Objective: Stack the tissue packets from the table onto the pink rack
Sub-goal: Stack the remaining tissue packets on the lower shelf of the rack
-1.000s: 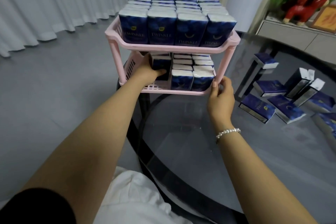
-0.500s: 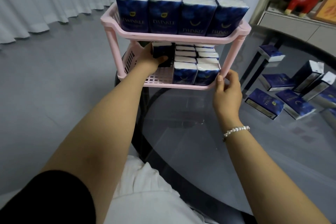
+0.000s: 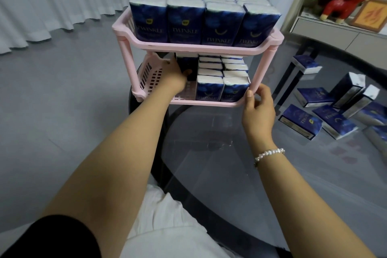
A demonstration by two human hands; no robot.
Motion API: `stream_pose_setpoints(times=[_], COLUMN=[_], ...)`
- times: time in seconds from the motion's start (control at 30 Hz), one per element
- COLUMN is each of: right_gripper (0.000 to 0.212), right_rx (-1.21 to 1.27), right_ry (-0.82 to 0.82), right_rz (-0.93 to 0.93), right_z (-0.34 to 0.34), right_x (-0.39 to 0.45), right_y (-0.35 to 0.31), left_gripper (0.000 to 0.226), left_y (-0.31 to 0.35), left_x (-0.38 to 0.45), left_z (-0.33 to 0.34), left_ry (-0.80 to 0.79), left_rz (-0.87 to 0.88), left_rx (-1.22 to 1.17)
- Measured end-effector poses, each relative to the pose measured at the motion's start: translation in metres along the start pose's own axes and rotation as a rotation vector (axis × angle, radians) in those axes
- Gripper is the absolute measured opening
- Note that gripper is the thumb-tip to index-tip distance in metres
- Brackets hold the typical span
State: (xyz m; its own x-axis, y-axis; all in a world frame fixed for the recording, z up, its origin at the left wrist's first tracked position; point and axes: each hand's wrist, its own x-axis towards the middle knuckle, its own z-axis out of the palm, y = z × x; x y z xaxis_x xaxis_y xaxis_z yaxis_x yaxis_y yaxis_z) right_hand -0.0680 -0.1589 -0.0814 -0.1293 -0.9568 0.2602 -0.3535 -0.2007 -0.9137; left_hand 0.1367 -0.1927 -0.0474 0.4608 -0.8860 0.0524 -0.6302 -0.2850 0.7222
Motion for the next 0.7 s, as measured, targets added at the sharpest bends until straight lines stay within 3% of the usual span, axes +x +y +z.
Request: stream_pose_setpoints(times=[0.37,0.53,0.7], right_gripper=[0.014,0.014,0.016], right_rx=[0.026,0.016,0.017], right_ry=[0.002,0.000,0.000], right_rz=[-0.014,-0.021,-0.016], right_z=[-0.001,0.000,-0.001], right_x=[0.000,0.000,-0.002], right_y=[-0.001,-0.001,-0.003], left_gripper=[0.037,0.043,0.055], left_y=[-0.001,0.000,-0.001], left_x=[-0.012,-0.021,-0.037], left_z=[-0.010,-0.013,-0.014], left_ry=[-0.023,-0.005,0.117], left_rz=[-0.005,-0.005,-0.048], left_rx=[-0.056,-0.084,-0.149])
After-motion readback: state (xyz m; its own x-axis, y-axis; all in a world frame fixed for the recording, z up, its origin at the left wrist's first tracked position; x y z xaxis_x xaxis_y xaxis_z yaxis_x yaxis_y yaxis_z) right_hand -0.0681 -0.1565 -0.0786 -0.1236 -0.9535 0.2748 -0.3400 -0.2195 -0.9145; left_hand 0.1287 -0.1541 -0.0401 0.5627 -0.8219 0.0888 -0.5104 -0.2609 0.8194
